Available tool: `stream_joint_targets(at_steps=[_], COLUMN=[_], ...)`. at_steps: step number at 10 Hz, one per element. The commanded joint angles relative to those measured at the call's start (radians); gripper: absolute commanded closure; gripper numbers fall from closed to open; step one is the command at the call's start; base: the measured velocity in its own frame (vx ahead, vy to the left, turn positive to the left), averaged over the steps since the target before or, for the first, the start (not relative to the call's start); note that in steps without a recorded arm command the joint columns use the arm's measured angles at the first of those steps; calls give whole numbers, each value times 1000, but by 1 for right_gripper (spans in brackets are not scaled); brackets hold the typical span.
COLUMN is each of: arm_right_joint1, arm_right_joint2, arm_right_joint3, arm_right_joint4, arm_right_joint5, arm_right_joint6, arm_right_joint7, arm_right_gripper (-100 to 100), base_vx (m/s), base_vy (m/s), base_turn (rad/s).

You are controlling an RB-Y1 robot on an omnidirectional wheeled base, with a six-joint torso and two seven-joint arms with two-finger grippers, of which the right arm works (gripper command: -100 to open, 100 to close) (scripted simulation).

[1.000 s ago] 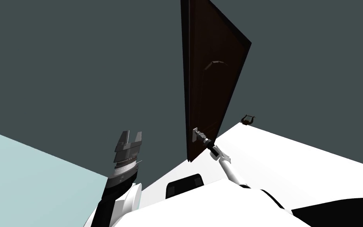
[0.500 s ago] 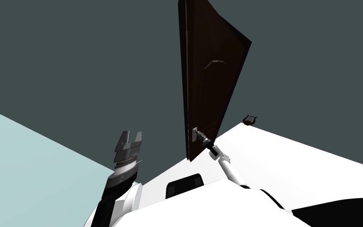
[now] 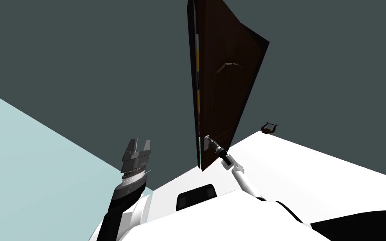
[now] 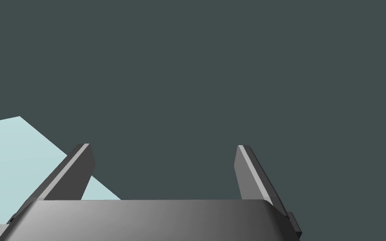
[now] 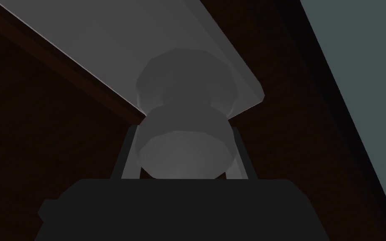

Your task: Pull the door open

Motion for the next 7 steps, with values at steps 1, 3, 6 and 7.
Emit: stream_joint_targets(at_steps=[1, 3, 6, 7], arm_right_joint1=[0, 4, 6, 8], arm_right_joint2=[5, 6, 7, 8], arm_right_joint3=[11, 32, 42, 53], arm_right_joint4=[-5, -14, -19, -24], arm_right_joint5=[-19, -82, -114, -147], arm_right_joint6=[-1, 18, 28, 38], arm_right_joint7=[-34, -98, -151, -189], arm_right_gripper=[100, 100, 100, 100], base_vx=[-59, -63, -49, -54], base_vy=[-51, -58, -50, -45], base_turn=[40, 79, 47, 60])
